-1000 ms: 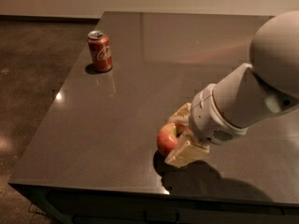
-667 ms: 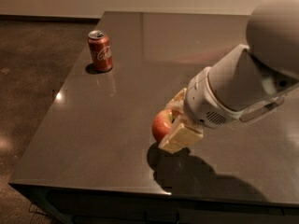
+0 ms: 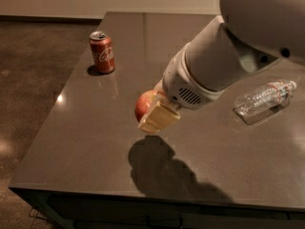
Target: Move apple near coke can
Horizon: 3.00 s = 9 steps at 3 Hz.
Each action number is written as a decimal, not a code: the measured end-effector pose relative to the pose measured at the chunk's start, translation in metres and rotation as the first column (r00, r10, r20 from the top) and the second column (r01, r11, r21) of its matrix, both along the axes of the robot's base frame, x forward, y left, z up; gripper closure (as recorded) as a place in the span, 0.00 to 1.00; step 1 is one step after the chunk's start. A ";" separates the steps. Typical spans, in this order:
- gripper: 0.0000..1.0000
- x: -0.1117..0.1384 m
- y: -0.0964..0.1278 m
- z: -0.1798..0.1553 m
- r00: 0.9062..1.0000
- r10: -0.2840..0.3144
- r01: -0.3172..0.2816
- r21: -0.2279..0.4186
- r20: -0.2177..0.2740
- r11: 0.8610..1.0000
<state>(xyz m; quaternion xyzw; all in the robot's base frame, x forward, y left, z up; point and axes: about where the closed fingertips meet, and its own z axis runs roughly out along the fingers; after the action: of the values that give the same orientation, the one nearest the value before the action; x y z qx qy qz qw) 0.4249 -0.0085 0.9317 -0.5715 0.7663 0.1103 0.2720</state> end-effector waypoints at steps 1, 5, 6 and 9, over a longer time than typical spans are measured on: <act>1.00 0.000 0.000 0.000 1.000 0.000 0.000 0.000 0.000 1.000; 1.00 0.086 0.038 -0.001 0.998 0.029 -0.033 0.083 0.049 0.996; 1.00 0.121 0.048 -0.001 0.995 0.034 -0.040 0.061 0.092 0.997; 1.00 0.205 0.064 -0.026 0.990 0.035 -0.032 -0.028 0.139 0.999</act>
Offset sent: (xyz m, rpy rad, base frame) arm 0.0069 0.0002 -0.0017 0.0040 0.0010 -0.0347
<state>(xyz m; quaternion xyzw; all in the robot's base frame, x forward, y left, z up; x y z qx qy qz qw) 0.6301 0.0559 0.9057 -0.5941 0.7371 0.0648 0.3156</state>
